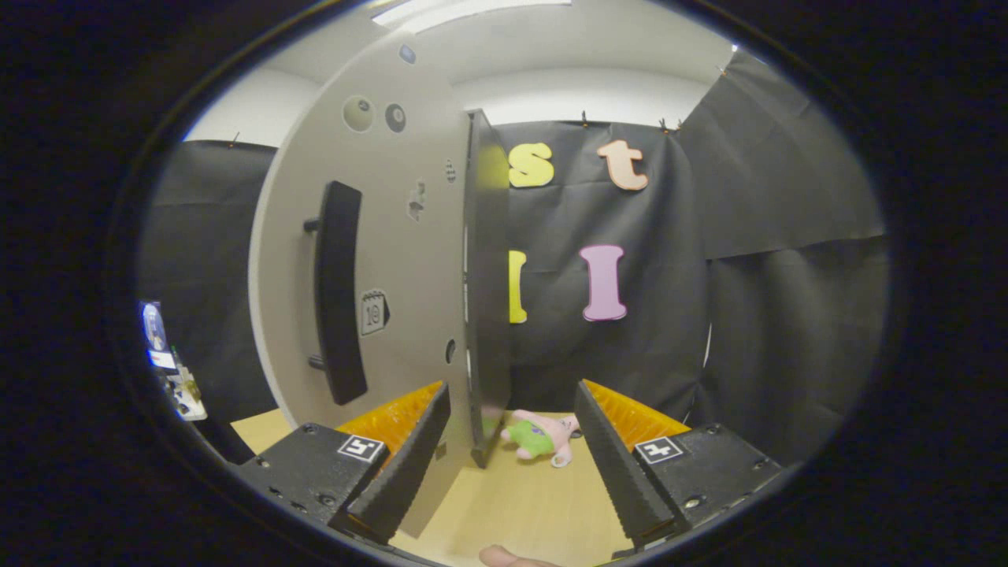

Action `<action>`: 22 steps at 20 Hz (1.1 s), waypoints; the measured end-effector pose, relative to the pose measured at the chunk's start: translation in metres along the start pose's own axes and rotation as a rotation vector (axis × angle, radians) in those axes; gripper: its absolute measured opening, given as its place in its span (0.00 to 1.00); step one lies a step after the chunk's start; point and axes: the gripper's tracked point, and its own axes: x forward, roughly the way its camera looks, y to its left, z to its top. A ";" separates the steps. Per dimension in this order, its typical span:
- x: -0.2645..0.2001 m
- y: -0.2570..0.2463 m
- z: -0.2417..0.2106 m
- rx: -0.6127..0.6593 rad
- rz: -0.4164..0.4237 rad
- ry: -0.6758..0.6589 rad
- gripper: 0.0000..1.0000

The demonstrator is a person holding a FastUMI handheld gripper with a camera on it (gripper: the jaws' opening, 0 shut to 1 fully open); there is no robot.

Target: Open the shoe cabinet door, grab the shoes and put them into the shoe cabinet, then close the shoe cabinet door.

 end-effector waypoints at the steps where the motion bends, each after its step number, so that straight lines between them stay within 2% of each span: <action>1: -0.004 0.012 0.002 -0.002 0.029 -0.008 1.00; 3: -0.005 0.031 0.001 -0.009 0.056 -0.009 0.98; 12: -0.010 0.041 0.004 -0.070 -0.091 0.007 0.93; 14: -0.007 0.049 0.005 -0.068 -0.090 0.002 0.93; 19: -0.002 0.087 0.002 -0.054 -0.030 0.013 0.93; 22: 0.001 0.103 0.005 -0.094 -0.055 0.007 0.93</action>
